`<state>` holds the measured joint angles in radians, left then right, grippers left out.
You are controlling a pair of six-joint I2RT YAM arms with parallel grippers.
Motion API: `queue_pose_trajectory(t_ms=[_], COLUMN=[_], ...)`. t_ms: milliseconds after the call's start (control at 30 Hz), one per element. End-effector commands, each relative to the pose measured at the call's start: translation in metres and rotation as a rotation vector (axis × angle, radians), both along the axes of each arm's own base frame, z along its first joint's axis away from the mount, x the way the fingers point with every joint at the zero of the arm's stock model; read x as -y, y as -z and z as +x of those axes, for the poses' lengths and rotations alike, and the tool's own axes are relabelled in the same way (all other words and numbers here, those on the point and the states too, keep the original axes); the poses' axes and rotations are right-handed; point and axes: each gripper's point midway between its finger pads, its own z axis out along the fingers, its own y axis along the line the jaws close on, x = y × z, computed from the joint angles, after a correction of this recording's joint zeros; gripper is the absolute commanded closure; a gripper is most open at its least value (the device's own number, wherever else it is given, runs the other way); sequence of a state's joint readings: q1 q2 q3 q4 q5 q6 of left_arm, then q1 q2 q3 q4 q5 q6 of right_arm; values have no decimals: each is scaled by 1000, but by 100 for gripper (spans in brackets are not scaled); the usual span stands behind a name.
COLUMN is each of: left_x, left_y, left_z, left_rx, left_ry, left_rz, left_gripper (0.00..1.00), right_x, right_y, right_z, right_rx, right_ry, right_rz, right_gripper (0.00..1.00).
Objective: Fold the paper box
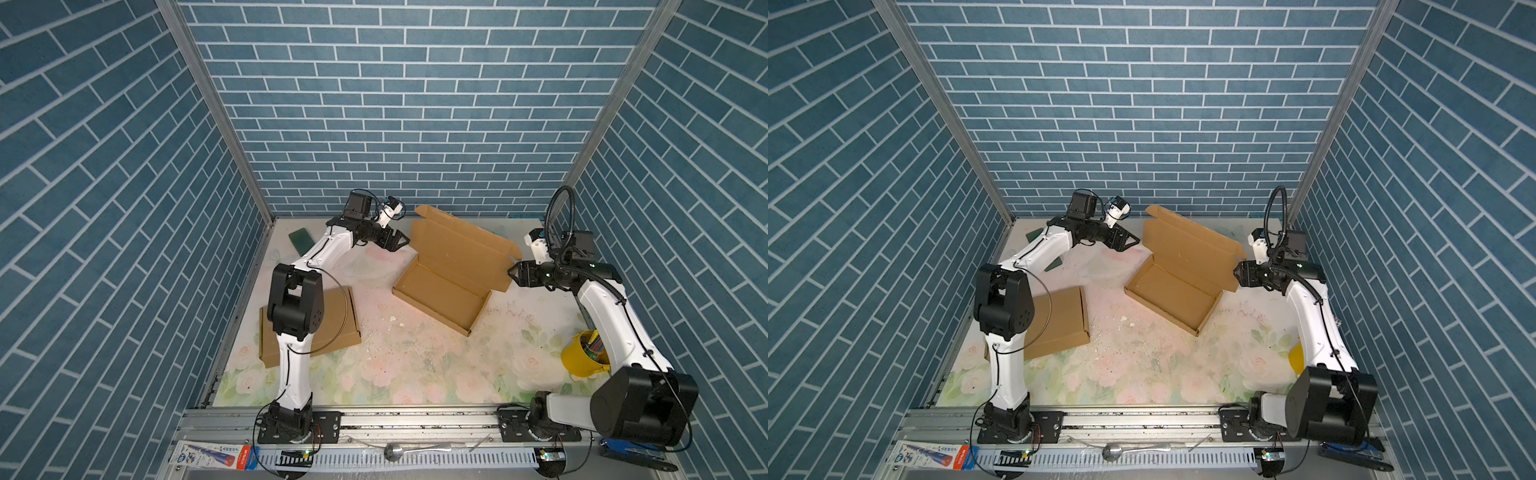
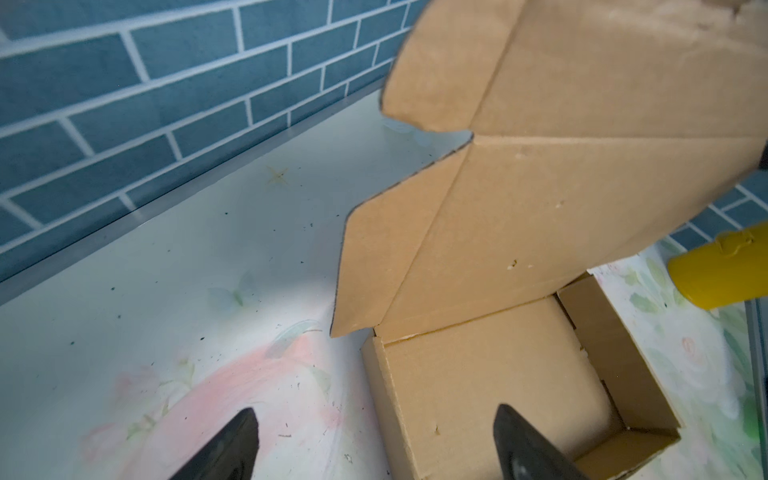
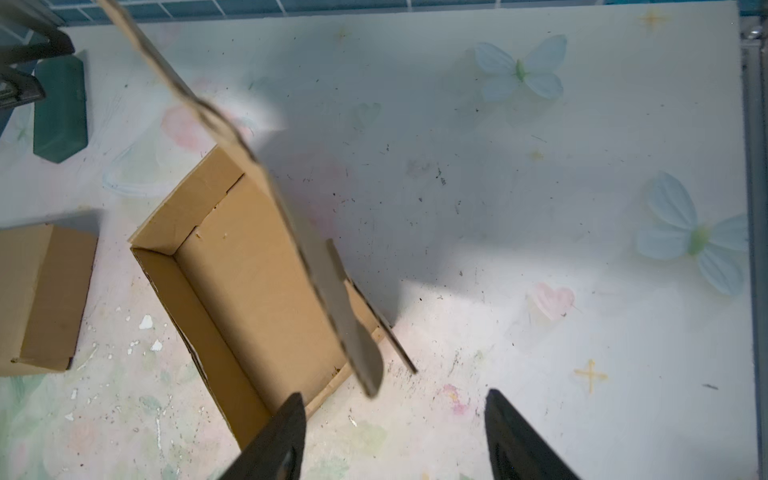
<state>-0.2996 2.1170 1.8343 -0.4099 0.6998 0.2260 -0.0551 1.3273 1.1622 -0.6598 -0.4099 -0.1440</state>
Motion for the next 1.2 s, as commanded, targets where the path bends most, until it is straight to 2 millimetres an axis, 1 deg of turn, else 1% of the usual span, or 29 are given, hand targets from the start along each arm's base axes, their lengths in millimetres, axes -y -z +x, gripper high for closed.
queue_pose_trajectory(t_ms=[0,133,267,367,400,567,667,733,867,1033,1167], left_x=[12,18,19,20,21,25,28,32,42,50,52], left_y=[-7,-4,1,2,1,11,8,11,13,12,14], left_z=[-4,6,14,19,23,41,55,61,61,57,56], left_rx=[53,65,52,65,77,91,90,84,54,67,65], left_ry=[121,164,204,228,227,230,221,224,257,280,285], left_rz=[-34,-55,-79,-86,-87,-102,-159,-194,-255,-262,-261], left_gripper=[8,8,11,12,12,13,14,15,18,23,35], right_x=[-14,-20,-25,-28,-30,-30,-31,-31,-32,-35,-33], right_y=[4,15,25,26,26,29,28,27,29,31,31], right_z=[10,19,19,19,19,22,22,22,22,25,27], right_rx=[71,69,56,63,65,62,66,71,75,79,85], right_ry=[-131,-177,-221,-243,-252,-265,-276,-283,-301,-321,-321], right_rz=[-3,13,31,42,46,40,32,24,-1,-33,-54], right_gripper=[33,36,42,44,47,61,68,73,80,87,91])
